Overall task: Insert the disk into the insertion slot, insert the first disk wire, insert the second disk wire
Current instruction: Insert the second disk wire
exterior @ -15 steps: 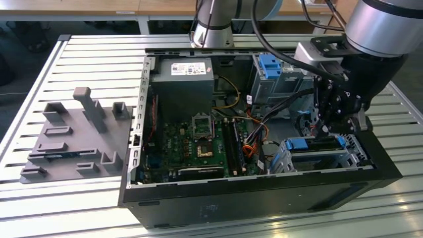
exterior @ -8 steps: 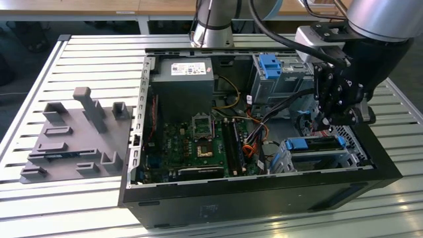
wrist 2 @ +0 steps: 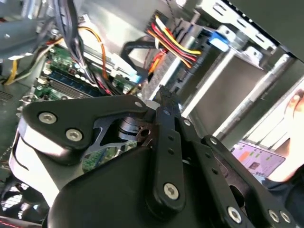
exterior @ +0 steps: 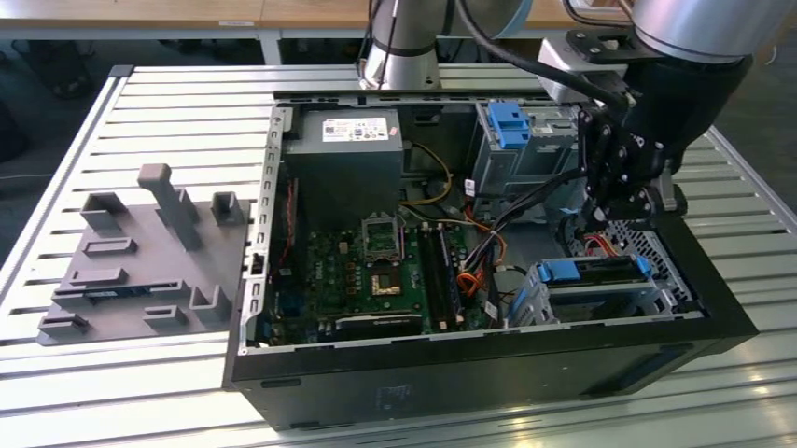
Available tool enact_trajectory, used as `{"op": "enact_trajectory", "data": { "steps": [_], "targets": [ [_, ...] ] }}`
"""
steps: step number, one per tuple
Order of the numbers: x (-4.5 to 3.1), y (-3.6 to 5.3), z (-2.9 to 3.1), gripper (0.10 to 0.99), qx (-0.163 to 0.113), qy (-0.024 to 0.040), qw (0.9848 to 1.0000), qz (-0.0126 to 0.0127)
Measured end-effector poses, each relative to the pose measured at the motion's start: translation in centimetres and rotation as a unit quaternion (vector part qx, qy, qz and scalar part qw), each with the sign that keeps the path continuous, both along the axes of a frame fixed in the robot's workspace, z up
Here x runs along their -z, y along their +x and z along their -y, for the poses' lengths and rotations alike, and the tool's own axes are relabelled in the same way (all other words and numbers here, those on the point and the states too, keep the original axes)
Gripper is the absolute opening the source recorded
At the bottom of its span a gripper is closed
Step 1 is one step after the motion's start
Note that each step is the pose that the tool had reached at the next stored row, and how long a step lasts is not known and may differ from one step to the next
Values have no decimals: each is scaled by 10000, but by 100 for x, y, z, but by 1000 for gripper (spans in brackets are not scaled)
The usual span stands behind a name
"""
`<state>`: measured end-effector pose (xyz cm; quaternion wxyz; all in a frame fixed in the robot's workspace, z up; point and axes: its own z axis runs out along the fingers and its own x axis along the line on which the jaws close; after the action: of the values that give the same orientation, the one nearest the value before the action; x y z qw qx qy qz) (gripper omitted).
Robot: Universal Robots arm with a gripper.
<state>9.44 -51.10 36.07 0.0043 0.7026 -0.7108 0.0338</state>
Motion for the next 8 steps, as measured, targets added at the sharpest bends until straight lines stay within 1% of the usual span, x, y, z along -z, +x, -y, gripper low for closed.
{"op": "enact_trajectory", "data": {
  "steps": [3, 8],
  "targets": [
    [1, -1, -46, 106, 1, -5, 10000, 0],
    [2, 0, -154, 106, 0, -13, 10000, -1]
  ]
}}
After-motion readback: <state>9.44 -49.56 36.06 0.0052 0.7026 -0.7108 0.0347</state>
